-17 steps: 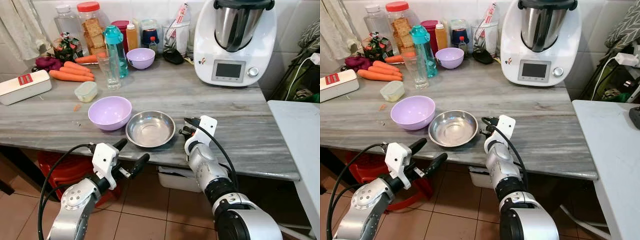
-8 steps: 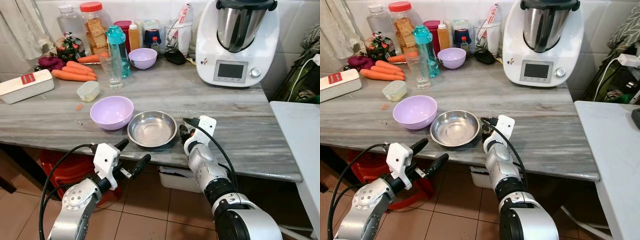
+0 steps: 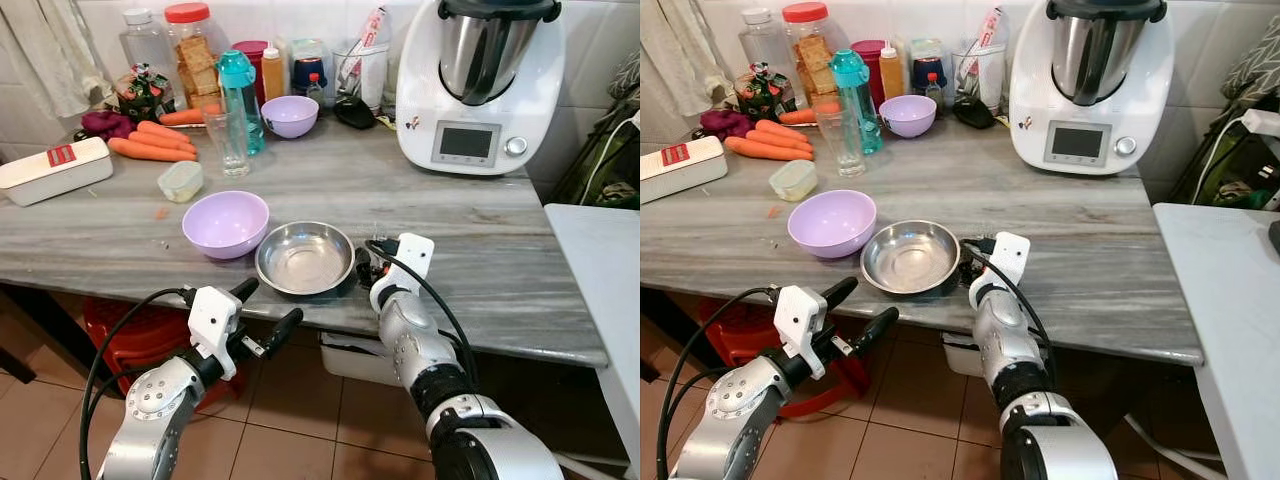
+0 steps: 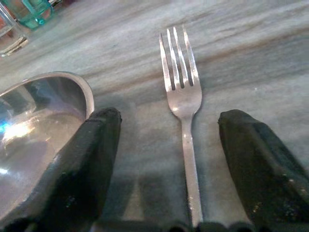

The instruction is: Setting the table

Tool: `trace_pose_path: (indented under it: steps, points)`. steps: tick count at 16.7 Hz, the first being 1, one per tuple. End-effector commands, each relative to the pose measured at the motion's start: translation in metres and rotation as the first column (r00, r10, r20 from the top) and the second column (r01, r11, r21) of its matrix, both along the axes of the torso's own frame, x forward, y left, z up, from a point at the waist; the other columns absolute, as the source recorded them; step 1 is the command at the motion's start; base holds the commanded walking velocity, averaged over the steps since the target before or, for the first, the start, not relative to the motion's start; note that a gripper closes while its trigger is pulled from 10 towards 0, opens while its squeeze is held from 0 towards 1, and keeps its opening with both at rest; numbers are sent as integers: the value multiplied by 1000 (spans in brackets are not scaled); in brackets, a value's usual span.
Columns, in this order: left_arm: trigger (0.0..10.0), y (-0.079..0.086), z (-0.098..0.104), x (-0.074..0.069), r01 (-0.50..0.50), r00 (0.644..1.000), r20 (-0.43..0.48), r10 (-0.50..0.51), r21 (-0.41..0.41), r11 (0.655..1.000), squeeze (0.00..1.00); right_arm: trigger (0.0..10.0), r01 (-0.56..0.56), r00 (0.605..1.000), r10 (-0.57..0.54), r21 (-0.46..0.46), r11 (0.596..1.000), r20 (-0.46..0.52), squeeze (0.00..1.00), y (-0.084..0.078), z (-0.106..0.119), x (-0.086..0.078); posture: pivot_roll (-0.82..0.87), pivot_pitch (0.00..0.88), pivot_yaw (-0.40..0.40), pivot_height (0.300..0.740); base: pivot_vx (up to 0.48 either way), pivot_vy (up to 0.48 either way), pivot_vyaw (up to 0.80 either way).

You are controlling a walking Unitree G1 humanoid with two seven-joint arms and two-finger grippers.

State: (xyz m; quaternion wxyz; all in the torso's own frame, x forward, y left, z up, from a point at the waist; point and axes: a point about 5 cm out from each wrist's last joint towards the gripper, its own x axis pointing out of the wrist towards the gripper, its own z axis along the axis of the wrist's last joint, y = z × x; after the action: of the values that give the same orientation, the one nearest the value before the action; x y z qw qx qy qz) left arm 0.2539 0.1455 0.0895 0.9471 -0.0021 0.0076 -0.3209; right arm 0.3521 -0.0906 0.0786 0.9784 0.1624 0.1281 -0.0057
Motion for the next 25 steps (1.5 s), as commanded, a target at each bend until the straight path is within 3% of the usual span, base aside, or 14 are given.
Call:
trace_pose_path:
  steps: [1, 5, 9, 13, 14, 16, 17, 18, 25]
  points:
    - [10000, -1, 3, 1, 6, 1000, 14, -6, 8, 1000, 0, 10000, 23, 999, -23, -15, 1000, -25, 1000, -9, -11, -7, 87, 0, 28, 740, 0, 0, 0]
    - [10000, -1, 4, 1, 1, 1000, 17, -2, 7, 1000, 0, 10000, 45, 998, -46, -39, 998, -33, 1000, -19, -21, -18, 83, 0, 35, 740, 0, 0, 0]
    - [10000, 0, 6, 7, -46, 998, 33, 46, 8, 999, 0, 10000, 73, 994, -60, -136, 988, 93, 1000, -32, -10, -28, 76, 0, 43, 740, 0, 0, 0]
    - [10000, 7, 4, 14, -196, 980, 53, 192, 67, 978, 0, 10000, 69, 979, -29, -194, 978, 204, 1000, -38, 8, -40, 68, 0, 43, 740, 0, 0, 0]
    - [10000, 11, 1, 17, -269, 962, 82, 261, 115, 956, 0, 10000, 68, 970, -28, -159, 985, 243, 980, -42, 13, -47, 66, 0, 38, 740, 0, 0, 0]
    - [10000, 15, 0, 20, -343, 938, 97, 332, 129, 930, 0, 10000, 63, 966, -23, -150, 987, 259, 910, -45, 14, -54, 65, 0, 37, 740, 0, 0, 0]
    - [10000, 16, 0, 23, -371, 928, 96, 360, 127, 920, 0, 10000, 46, 964, -8, -138, 989, 267, 290, -45, 15, -58, 63, 0, 34, 740, 0, 0, 0]
    - [10000, 17, 2, 26, -397, 916, 121, 383, 137, 907, 0, 10000, 40, 962, 2, -148, 988, 272, 0, -46, 17, -60, 62, 0, 34, 740, 0, 0, 0]
    - [10000, 19, -2, 32, -447, 892, 162, 421, 197, 872, 0, 10000, 49, 972, -21, -116, 992, 235, 0, -51, 16, -58, 63, 0, 40, 740, 0, 0, -129]
